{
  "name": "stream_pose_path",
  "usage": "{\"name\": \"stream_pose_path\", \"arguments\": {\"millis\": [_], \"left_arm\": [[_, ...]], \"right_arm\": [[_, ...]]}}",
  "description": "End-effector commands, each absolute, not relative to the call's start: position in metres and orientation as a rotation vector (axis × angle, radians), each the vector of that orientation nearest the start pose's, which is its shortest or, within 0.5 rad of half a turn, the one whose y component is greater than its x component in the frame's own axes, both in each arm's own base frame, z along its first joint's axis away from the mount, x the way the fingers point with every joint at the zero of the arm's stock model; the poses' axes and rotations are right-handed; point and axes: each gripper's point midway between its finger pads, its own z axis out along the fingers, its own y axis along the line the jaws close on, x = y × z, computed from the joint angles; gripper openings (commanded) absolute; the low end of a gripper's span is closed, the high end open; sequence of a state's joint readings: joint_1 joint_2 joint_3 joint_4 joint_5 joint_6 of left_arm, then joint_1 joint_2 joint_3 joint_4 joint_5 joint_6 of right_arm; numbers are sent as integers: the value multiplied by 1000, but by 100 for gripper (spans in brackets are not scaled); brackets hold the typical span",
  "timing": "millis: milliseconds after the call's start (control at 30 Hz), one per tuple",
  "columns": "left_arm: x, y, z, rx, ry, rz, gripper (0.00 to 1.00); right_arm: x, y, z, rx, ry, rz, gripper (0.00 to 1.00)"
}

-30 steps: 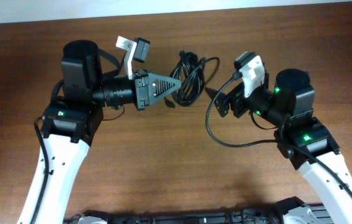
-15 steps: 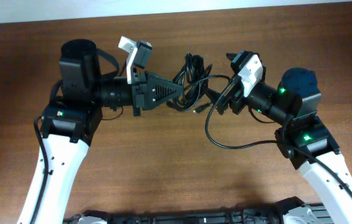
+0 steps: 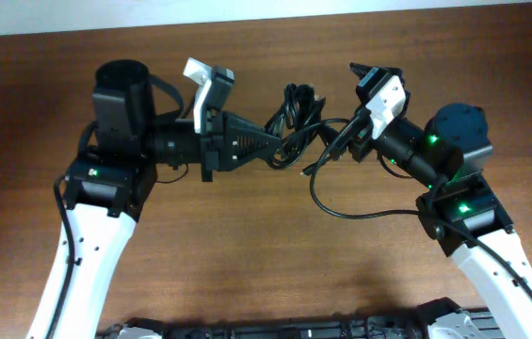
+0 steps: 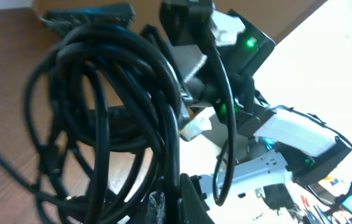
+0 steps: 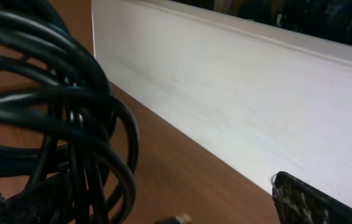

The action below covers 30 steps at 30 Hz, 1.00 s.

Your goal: Untangle cables

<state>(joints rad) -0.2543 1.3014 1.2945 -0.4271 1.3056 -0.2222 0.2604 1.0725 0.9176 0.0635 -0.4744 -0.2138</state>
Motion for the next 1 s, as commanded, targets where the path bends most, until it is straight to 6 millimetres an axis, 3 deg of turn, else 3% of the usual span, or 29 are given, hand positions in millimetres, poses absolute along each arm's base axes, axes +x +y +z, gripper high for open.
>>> {"name": "stream_pose_path", "arguments": {"millis": [0,267,467,733,967], "left_arm": [[238,-247,385,987,1706,-1588,0],[270,-244,372,851,1800,-1392,0],[276,-243,366,821,1831,-1364,0],[253,-247,373,905,1791,-1503,0],[223,-269,375,1023,1753,-1596,0]], "right_arm": [[338,172,357,-724,1467,434,99],[329,177,327,-768,1588,507,99],[325,182,333,-794,1550,535,99],[327,183,348,-790,1480,517,99],[328,183,365,-786,1403,496,99]]}}
